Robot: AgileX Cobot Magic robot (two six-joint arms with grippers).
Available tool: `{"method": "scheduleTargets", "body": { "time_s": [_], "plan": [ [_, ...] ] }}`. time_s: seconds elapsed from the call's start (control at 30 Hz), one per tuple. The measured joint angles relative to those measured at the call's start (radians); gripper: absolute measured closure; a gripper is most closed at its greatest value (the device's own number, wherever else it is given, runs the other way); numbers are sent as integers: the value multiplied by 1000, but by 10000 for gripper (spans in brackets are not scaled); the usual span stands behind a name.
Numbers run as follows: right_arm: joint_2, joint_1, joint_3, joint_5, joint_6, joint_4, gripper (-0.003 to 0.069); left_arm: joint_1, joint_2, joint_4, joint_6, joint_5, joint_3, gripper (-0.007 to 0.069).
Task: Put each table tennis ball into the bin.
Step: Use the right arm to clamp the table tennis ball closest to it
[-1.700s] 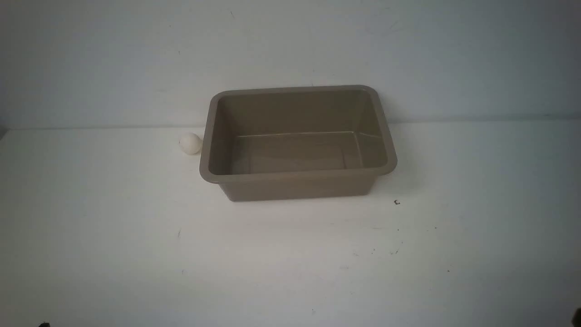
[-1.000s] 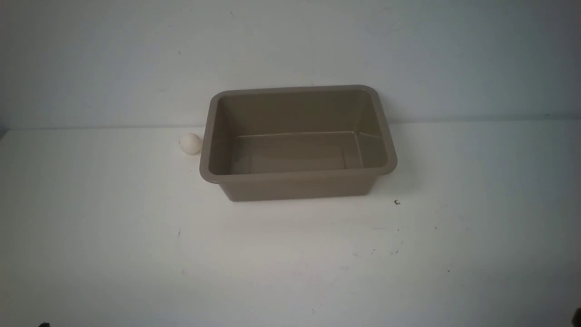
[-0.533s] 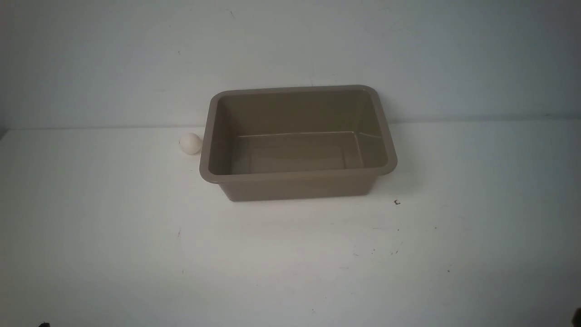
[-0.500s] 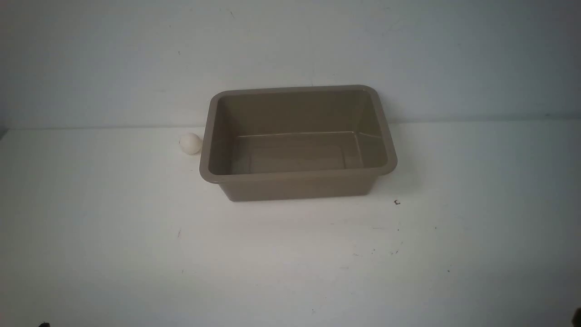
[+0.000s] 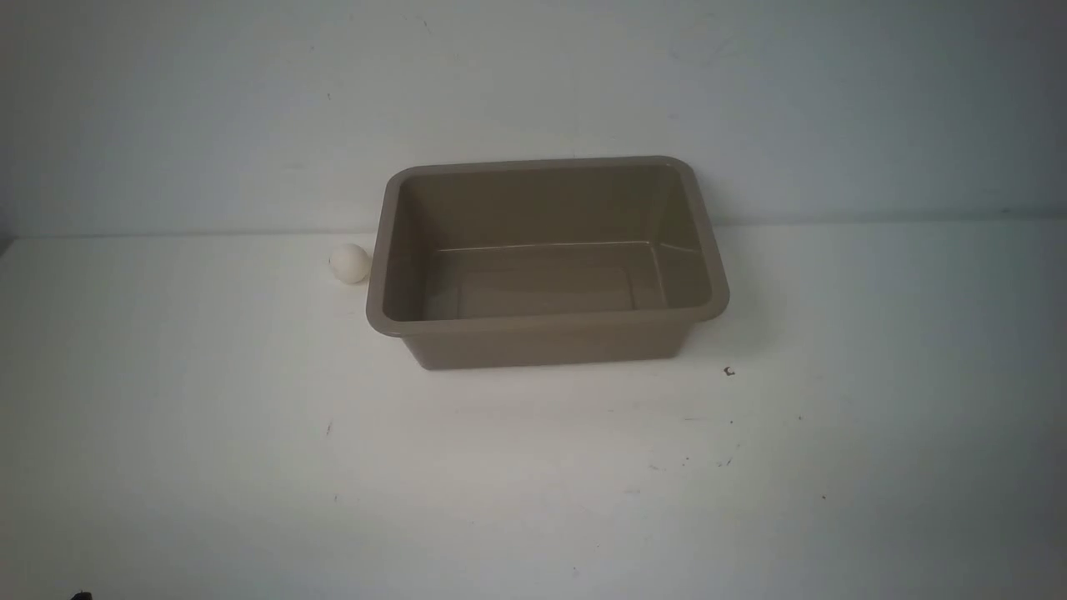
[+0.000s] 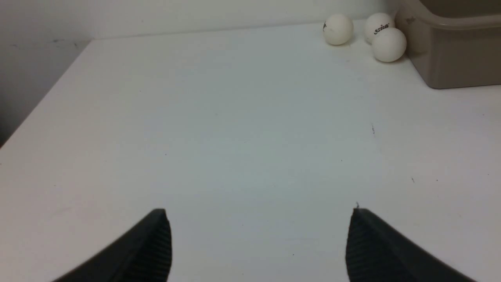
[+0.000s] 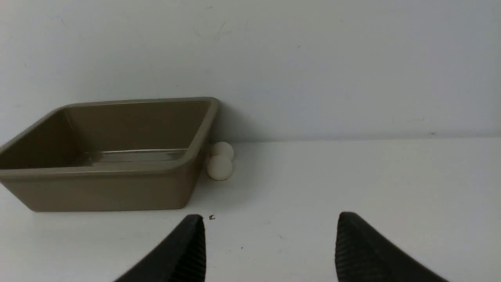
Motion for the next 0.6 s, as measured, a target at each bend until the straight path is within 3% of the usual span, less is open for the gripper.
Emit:
{"method": "scheduleTargets", "body": {
  "time_s": [0.2,0.6],
  "plan": [
    [49,0,-172,102,0,46,251,0,0,0,0,0,0,83],
    [52,0,-201,12,-29,194,251,0,0,0,0,0,0,83]
  ]
}}
